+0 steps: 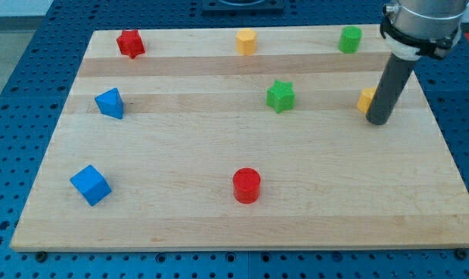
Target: Move the yellow heart towards the center
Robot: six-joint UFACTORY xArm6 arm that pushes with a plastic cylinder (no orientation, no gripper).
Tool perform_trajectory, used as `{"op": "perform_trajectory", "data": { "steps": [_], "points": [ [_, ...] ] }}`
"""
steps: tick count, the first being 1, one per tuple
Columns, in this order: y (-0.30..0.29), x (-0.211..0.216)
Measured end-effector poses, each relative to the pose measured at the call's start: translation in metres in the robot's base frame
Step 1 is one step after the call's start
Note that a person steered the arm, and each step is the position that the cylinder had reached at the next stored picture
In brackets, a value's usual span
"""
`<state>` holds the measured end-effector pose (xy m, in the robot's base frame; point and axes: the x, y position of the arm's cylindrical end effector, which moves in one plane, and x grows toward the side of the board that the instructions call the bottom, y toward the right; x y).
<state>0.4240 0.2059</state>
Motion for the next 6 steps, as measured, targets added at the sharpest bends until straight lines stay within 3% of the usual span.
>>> {"op": "perform_trajectory", "data": {
  "steps": [1,3,5,6],
  "points": [
    [0.000,-0.015],
    [0.061,-0.017],
    [0.051,-0.050],
    [0.014,-0.051]
  ]
}}
